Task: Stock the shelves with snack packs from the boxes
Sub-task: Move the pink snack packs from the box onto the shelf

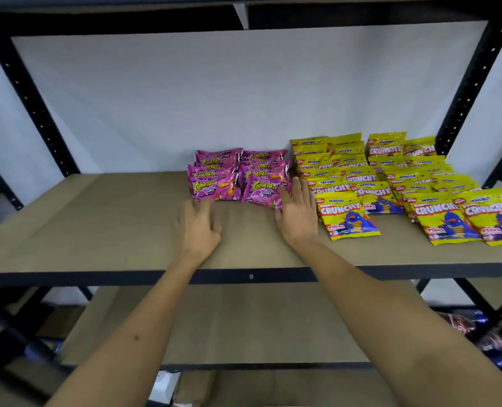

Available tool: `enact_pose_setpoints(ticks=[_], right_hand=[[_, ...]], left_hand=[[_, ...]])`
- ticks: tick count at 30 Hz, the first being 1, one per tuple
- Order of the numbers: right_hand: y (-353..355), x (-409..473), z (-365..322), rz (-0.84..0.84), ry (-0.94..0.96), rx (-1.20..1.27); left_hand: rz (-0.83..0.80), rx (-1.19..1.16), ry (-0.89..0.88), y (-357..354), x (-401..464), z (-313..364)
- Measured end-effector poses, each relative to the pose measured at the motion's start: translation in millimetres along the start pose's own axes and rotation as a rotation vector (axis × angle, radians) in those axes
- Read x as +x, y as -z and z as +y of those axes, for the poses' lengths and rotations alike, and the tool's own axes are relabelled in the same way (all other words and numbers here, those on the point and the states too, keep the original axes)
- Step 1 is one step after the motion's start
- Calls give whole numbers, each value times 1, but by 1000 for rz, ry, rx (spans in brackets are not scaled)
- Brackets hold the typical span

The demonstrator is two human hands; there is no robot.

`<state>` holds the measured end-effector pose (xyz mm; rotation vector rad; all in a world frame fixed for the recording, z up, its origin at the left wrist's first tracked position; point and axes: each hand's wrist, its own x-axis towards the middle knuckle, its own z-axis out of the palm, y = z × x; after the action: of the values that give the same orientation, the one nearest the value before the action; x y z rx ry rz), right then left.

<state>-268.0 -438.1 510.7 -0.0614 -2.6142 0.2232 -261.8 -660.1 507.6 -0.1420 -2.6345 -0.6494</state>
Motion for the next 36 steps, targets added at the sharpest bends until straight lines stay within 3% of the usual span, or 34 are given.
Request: enact_pose_setpoints(ticks=[4, 9, 12, 15, 18, 21, 24, 27, 31, 36], right_hand=[[18, -16, 0, -58, 11, 62], [53, -50, -13, -61, 14, 196], [57, -96, -15, 131, 66, 248], [43, -153, -17, 273, 175, 306], [8, -215, -11, 114, 178, 420], [-26, -271, 8, -248, 31, 489], [-51, -316, 29, -604, -166, 430], [-87, -359, 47, -815, -260, 320], [-147, -425, 76, -1028, -383, 282], [-212, -495, 103, -1145, -516, 283]], left_hand=[[-95, 114, 26, 12, -32, 21], [209, 113, -178, 14, -80, 29], [277, 170, -269, 7, -117, 28], [234, 177, -267, -4, -156, 19], [66, 167, -256, -25, -194, 0], [-201, 56, -150, -57, -230, -22], [-362, -6, -32, -87, -266, -44], [-562, -10, 106, -124, -303, -74], [-760, -71, 261, -188, -362, -106], [-876, -147, 363, -258, -435, -129]])
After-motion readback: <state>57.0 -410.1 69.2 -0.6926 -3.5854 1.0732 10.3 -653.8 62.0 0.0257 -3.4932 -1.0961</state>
